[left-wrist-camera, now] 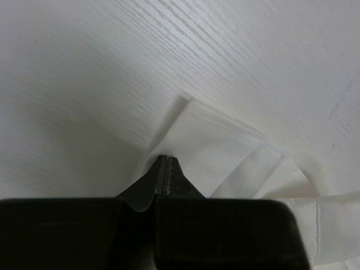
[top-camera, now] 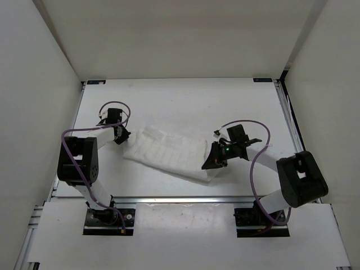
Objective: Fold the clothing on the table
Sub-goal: Fold the skirt
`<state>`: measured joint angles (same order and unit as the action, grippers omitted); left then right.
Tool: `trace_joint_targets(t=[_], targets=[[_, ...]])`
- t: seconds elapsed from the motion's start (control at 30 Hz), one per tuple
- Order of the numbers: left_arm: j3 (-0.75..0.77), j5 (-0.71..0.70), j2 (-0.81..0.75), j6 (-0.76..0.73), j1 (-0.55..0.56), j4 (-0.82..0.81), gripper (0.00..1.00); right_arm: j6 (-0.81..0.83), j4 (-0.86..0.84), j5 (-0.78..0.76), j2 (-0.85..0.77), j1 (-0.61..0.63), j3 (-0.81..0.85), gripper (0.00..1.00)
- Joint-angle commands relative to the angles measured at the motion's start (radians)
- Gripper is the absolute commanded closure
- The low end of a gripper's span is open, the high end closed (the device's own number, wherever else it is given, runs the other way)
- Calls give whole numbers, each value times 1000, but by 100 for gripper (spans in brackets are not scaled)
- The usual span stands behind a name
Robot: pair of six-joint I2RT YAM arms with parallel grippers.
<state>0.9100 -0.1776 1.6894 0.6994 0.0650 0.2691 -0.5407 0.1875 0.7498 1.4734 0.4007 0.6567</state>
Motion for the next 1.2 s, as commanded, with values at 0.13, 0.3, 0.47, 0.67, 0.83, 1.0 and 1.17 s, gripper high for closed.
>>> trace_joint_targets(t=[0.13, 0.3, 0.47, 0.67, 0.83, 1.0, 1.17], targets=[[21, -28, 7, -5, 13, 24, 100, 45, 101, -27, -51, 39, -31, 100], [18, -33, 4, -5, 25, 15, 100, 24, 99, -40, -87, 59, -80, 100], [7, -37, 3, -5, 35, 18, 100, 22, 104, -11, -111, 73, -129, 100], [29, 24, -51, 9, 38, 2, 97, 53, 197, -35, -134, 30, -172, 69], [151, 116, -118, 0, 87, 48, 72, 31, 314, -127, -344, -66, -135, 0], [116, 133, -180, 18, 214, 30, 76, 6, 345, -127, -447, -160, -213, 1], [-14, 153, -195, 38, 246, -24, 87, -82, 310, -184, -472, -103, -287, 1]])
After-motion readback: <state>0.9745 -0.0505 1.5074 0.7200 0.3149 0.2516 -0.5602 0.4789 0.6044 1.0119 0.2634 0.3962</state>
